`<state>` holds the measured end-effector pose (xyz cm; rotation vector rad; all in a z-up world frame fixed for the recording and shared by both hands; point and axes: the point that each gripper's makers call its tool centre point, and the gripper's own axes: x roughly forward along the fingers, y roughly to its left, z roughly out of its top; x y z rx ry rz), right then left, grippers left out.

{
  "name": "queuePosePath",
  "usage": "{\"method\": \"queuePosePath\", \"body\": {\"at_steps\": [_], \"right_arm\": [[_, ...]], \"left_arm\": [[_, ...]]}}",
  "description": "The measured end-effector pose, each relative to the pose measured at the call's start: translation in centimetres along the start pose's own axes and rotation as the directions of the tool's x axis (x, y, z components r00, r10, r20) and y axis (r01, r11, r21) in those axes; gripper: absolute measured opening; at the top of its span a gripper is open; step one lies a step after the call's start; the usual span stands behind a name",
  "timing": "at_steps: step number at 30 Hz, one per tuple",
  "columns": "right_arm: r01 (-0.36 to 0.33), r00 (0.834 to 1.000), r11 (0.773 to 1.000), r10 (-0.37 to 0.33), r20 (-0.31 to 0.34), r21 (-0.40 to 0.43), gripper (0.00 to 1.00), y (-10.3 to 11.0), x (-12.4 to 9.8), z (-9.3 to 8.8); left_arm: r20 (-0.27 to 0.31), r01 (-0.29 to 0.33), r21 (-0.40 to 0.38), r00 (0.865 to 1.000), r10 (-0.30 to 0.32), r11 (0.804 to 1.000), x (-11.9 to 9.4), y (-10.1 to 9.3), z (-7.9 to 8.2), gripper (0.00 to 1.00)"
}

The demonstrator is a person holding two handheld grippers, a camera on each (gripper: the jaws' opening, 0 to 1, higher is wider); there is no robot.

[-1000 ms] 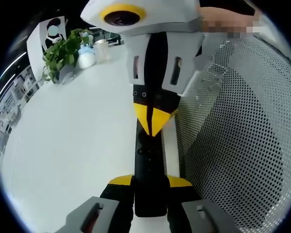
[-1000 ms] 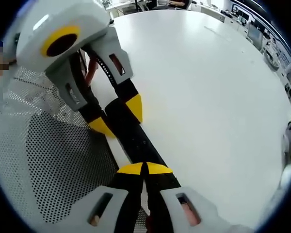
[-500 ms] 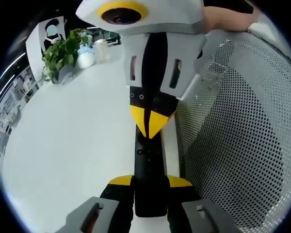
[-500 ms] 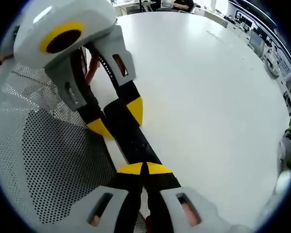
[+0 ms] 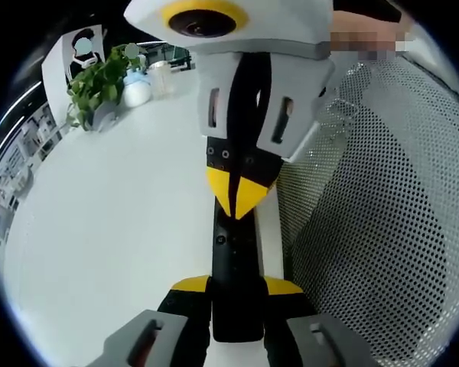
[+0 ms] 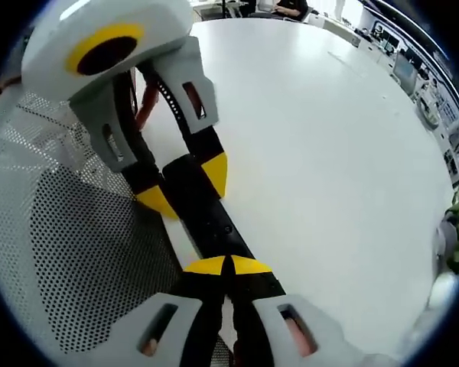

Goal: Press the specified remote control buttons in sequence, fully releasing each button before pressing the next.

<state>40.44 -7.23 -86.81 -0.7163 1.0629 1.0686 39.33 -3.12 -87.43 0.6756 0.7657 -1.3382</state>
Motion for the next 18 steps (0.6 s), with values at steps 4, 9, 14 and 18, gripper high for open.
{"method": "queuePosePath", "body": {"at_steps": [4,9,14,18], "right_arm": [[-0.017,1.0,0.999,0.016,0.017,0.044,0.0,-0.15,0.0,-0.02],[-0.01,1.0,1.0,0.01,0.008,0.022,0.0,0.1,0.0,0.04],[-0.01,1.0,1.0,0.01,0.01,0.021,0.0,0.01,-0.03,0.02],[-0.014,1.0,0.999,0.014,0.011,0.033,0.0,0.04,-0.06,0.01]], "left_arm": [[0.004,-0.001,-0.004,1.0,0.001,1.0,-0.04,-0.01,0.04,0.25],[0.008,-0.002,-0.007,1.0,0.002,1.0,-0.04,-0.01,0.01,0.25],[0.007,-0.003,-0.007,1.0,0.003,1.0,-0.03,-0.03,0.03,0.25],[0.007,-0.002,-0.007,1.0,0.002,1.0,-0.02,-0.03,0.01,0.25]]}}
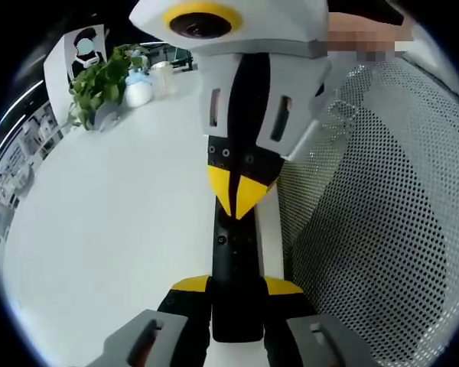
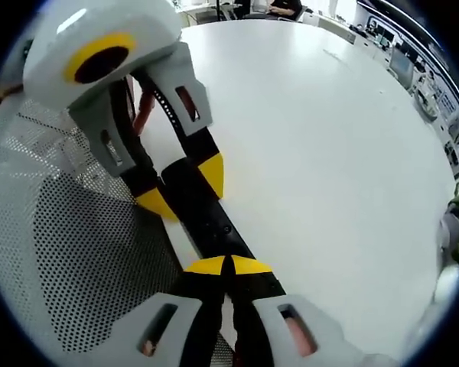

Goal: Press the specified remote control buttons in sequence, fully releasing each button before pressing the next.

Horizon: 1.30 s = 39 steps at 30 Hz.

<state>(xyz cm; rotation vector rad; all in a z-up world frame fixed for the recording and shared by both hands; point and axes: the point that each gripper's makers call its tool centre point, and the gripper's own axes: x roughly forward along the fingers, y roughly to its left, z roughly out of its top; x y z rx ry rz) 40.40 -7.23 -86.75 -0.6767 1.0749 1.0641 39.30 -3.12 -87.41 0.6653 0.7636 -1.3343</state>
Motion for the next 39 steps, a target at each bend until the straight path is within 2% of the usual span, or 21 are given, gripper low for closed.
{"method": "queuePosePath", "body": {"at_steps": [15,24,39], "right_arm": [[-0.01,1.0,1.0,0.01,0.007,0.025,0.0,0.05,-0.02,0.02],[-0.002,1.0,1.0,0.002,0.006,-0.006,0.0,0.04,-0.01,0.04],[-0.007,1.0,1.0,0.007,0.018,0.002,0.0,-0.02,0.04,0.05]], "left_arm": [[-0.005,0.0,0.001,1.0,0.0,1.0,-0.01,0.0,-0.03,0.25],[-0.009,-0.001,-0.001,1.0,0.001,1.0,0.01,0.03,-0.01,0.25],[0.0,-0.002,-0.01,1.0,0.002,1.0,0.01,0.03,0.03,0.25]]}}
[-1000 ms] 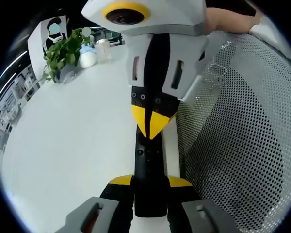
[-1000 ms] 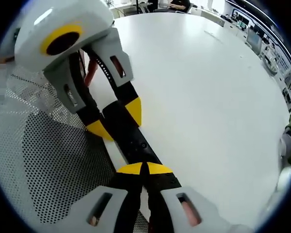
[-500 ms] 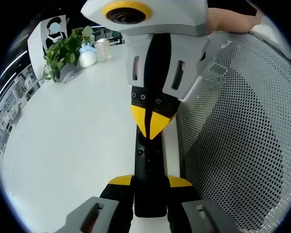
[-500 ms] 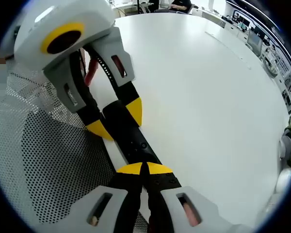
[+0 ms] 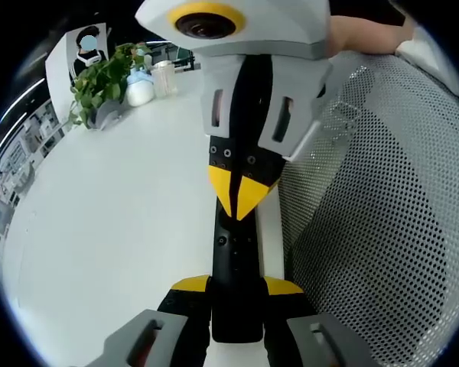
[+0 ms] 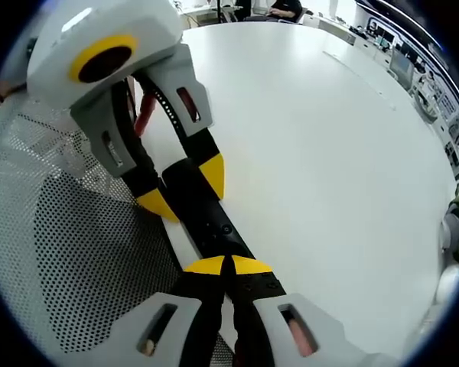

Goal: Press the specified remote control buttons in sequence, fully releasing each button before pressing the next.

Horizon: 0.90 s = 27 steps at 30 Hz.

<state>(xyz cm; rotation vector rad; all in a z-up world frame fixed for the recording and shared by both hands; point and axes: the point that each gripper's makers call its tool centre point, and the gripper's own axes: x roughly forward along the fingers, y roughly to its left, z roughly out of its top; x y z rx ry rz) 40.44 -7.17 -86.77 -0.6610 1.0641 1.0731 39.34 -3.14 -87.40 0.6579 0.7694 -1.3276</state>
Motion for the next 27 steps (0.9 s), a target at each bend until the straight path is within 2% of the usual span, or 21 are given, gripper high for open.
{"method": "queuePosePath", "body": {"at_steps": [13,19,23,27], "right_arm": [[-0.01,1.0,1.0,0.01,0.005,0.013,0.0,0.01,-0.06,0.02],[-0.019,1.0,0.999,0.019,0.015,0.027,0.0,-0.04,-0.04,-0.02],[-0.016,1.0,1.0,0.016,0.02,-0.007,0.0,0.08,-0.09,0.02],[-0.015,1.0,1.0,0.015,0.017,0.002,0.0,0.03,-0.05,0.02]], "left_arm": [[0.014,-0.002,-0.008,1.0,0.002,1.0,-0.05,0.02,0.02,0.25],[0.007,-0.003,-0.003,1.0,0.003,1.0,-0.05,-0.02,0.0,0.25],[-0.006,-0.003,0.001,1.0,0.003,1.0,-0.14,-0.03,-0.1,0.25],[-0.012,0.0,0.003,1.0,0.0,1.0,-0.25,-0.02,-0.28,0.25]]}}
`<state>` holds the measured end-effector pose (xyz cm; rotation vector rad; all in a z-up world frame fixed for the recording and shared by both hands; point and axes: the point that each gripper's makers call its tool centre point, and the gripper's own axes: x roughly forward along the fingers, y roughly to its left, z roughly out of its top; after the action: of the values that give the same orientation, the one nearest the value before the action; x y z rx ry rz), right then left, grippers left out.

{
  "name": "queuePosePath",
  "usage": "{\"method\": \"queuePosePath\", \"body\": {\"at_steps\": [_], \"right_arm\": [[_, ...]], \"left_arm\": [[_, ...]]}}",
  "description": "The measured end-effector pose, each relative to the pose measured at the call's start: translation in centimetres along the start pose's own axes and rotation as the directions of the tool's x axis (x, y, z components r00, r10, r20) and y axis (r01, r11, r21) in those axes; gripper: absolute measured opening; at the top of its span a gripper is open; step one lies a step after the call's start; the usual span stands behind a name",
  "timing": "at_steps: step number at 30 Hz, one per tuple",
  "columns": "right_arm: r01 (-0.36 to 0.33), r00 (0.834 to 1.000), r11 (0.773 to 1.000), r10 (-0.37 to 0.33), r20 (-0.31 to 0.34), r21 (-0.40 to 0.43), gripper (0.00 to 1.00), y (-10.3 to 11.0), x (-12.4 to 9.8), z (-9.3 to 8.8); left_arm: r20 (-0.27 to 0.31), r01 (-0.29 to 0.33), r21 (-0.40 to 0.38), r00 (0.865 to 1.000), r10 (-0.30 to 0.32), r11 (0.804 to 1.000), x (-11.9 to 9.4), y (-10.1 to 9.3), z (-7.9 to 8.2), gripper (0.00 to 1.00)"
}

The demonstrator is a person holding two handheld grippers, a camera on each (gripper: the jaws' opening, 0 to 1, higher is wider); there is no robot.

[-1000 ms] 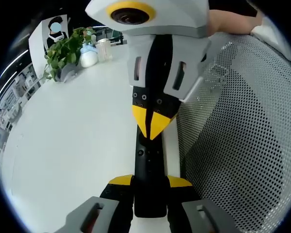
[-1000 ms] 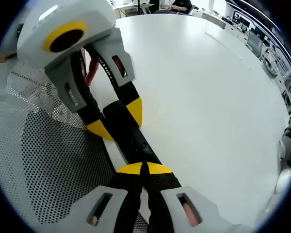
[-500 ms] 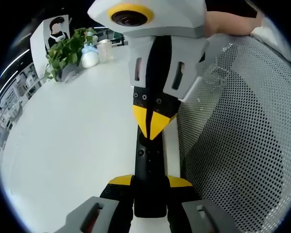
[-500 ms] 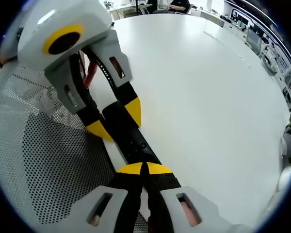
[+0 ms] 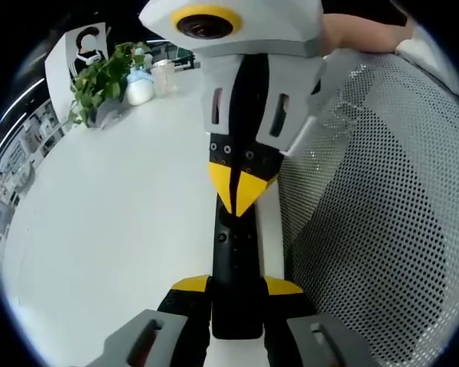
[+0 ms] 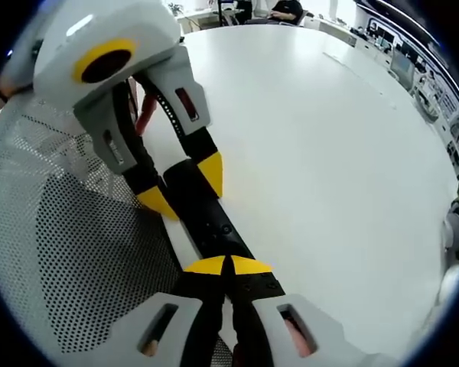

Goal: Press the specified remote control buttons in sequence, fully releasing each button before pressing the next.

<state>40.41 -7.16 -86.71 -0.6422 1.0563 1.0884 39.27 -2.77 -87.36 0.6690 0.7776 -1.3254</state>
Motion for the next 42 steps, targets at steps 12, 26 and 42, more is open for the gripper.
{"method": "queuePosePath", "body": {"at_steps": [12,26,42], "right_arm": [[-0.002,1.0,1.0,0.002,0.006,-0.004,0.0,-0.01,0.0,-0.02],[0.001,1.0,1.0,-0.001,-0.008,0.008,0.0,0.01,0.0,0.01],[0.023,1.0,0.997,-0.022,-0.01,0.076,0.0,-0.89,-0.31,-0.08]], "left_arm": [[-0.034,0.007,-0.017,0.999,-0.007,1.0,-0.45,0.01,-0.65,0.25],[-0.067,0.009,0.008,0.998,-0.008,1.0,-0.46,0.0,-0.77,0.24],[-0.055,0.005,0.012,0.998,-0.004,1.0,-0.25,0.08,-0.5,0.24]]}}
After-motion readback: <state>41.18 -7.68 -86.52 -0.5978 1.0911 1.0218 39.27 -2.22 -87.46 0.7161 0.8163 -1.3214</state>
